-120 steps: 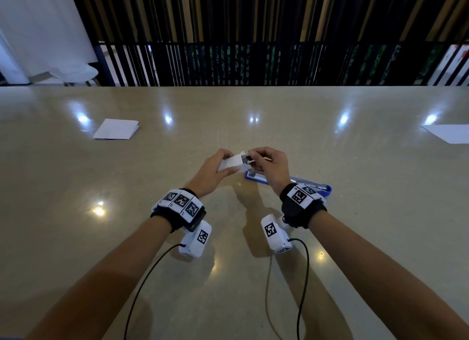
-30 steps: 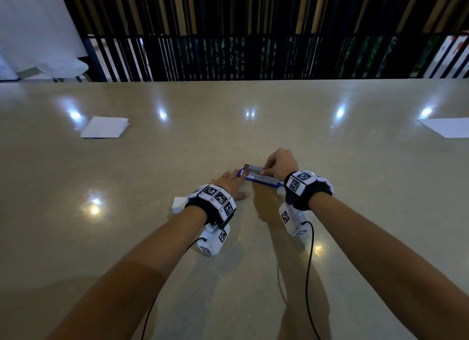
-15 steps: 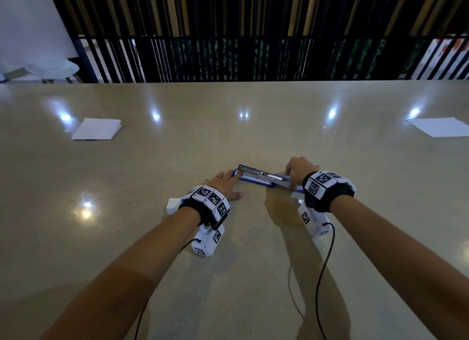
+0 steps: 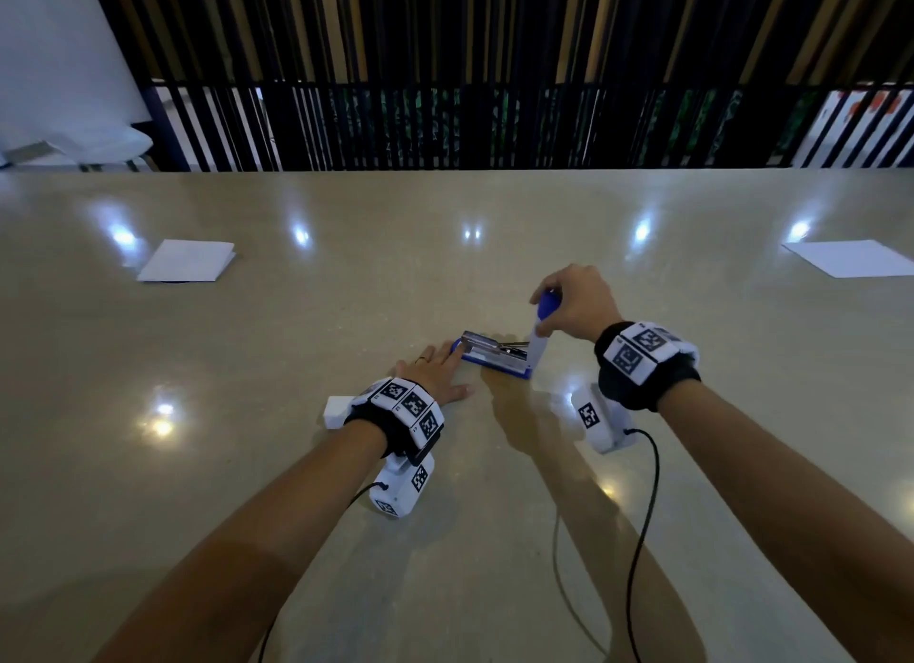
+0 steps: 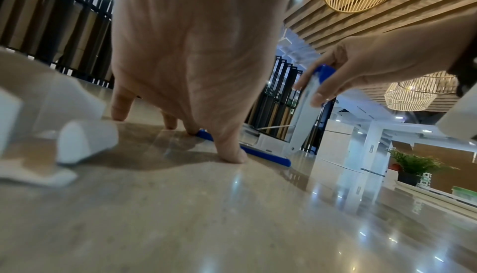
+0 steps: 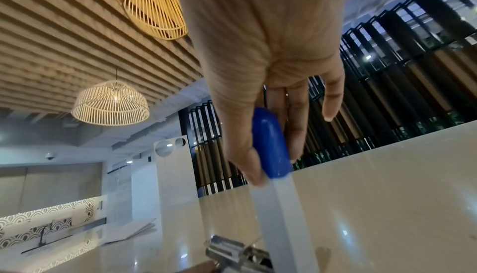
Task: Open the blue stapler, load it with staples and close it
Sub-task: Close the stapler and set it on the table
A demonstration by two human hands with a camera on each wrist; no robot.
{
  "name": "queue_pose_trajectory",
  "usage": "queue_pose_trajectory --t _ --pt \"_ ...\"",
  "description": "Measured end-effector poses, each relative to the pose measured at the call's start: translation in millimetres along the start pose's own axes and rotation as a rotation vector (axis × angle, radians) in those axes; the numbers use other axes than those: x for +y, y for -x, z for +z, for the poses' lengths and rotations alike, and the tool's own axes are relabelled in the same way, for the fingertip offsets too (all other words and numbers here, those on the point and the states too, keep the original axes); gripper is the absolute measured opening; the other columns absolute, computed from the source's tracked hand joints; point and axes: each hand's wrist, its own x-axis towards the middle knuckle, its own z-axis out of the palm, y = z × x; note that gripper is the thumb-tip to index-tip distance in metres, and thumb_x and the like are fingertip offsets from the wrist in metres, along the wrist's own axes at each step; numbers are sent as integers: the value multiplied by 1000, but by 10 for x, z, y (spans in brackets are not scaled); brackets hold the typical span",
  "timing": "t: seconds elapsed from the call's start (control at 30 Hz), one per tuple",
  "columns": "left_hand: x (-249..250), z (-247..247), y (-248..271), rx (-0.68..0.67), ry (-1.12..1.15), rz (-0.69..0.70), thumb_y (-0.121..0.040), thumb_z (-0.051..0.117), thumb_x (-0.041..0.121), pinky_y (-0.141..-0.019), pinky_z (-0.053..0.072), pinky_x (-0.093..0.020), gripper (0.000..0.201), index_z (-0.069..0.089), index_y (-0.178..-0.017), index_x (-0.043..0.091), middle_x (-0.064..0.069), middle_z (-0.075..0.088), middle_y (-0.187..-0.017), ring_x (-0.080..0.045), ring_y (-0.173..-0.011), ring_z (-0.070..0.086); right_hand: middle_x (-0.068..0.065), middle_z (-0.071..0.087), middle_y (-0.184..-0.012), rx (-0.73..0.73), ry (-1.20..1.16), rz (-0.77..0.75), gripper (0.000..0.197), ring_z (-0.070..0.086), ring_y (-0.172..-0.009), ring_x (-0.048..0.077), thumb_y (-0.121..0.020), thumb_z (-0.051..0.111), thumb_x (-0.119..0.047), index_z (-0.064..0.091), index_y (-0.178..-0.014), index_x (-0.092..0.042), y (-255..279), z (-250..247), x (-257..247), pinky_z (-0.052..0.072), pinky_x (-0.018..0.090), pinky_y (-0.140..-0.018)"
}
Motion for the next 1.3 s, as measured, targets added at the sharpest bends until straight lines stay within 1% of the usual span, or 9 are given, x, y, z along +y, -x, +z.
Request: queue_pose_trajectory --t 0.13,0.27,0.37,0.57,0.7,0.87,1.07,1.17,1.3 --pt "11 25 27 11 7 -34 -96 33 52 -117 17 -55 80 -11 -153 18 5 -9 -163 -18 -152 -2 17 73 -90 68 -215 10 51 67 -77 28 -54 87 -12 69 -101 -6 -65 267 -95 57 43 -78" --pt "29 57 23 27 -10 -42 -97 30 51 -117 17 -55 79 -12 -153 15 2 -9 -163 -18 -152 -3 18 73 -100 5 -193 -45 39 68 -90 30 -69 78 -10 69 -105 -1 -81 571 -192 55 37 -83" --pt "32 98 -24 32 -10 -54 -96 29 52 -116 16 -55 81 -14 -153 13 1 -14 -163 -16 -152 -5 20 70 -110 -78 -97 -54 33 65 -102 34 -79 66 -6 68 -112 0 -67 740 -189 50 41 -92" --pt "29 121 -107 8 -3 -85 -96 28 54 -118 14 -56 82 -12 -152 10 -2 -16 -162 -17 -151 -8 21 69 -112 -60 -46 -50 33 63 -103 35 -85 62 -9 66 -118 -3 -74 801 -141 49 42 -94" --pt "53 106 -99 -4 -32 -99 -97 27 52 -118 14 -56 80 -11 -153 9 -2 -16 -162 -16 -151 -10 23 67 -104 -76 87 -53 29 62 -98 38 -90 49 -11 65 -114 -5 -51 889 -153 48 39 -82" --pt "78 106 -65 -4 -48 -116 -97 27 52 -118 16 -55 80 -10 -153 10 -1 -15 -162 -16 -151 -10 23 62 -108 -150 168 -26 32 60 -100 38 -93 42 -12 57 -120 -6 -36 899 -178 43 37 -73" --pt "88 131 -38 41 -52 -120 -97 28 51 -117 19 -53 79 -7 -153 8 -3 -11 -163 -18 -152 -6 20 60 -120 -254 160 -73 54 58 -109 35 -94 42 -14 31 -146 -23 113 775 39 47 40 -88" --pt "99 118 -44 37 -49 -123 -97 28 51 -117 19 -53 79 -6 -153 8 -3 -11 -163 -17 -152 -7 21 62 -108 -199 50 -113 52 60 -99 36 -89 47 -6 40 -138 -20 198 743 108 48 41 -81" --pt "104 122 -66 26 -56 -133 -97 27 51 -117 19 -53 79 -8 -153 8 -3 -13 -163 -17 -151 -8 22 63 -99 -162 76 -102 18 59 -86 35 -86 51 -6 50 -102 -13 126 708 140 45 38 -70"
